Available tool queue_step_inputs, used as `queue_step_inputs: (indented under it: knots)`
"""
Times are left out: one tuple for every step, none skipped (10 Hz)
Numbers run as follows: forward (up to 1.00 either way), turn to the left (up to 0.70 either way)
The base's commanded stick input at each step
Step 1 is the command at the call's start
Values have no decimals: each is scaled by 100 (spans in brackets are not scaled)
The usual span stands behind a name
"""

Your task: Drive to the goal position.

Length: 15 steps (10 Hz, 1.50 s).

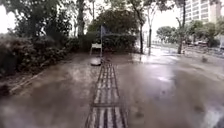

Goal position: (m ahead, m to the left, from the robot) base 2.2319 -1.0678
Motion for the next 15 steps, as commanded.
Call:
queue_step_inputs:
  knots:
    - [36,7]
    - [7,-2]
    - [6,-23]
    - [5,-20]
    - [6,-22]
    - [7,-27]
    - [8,-32]
    - [5,-22]
    - [3,-14]
    - [3,-13]
    - [3,-13]
    - [3,-13]
    - [3,-13]
    - [3,-13]
    - [3,-13]
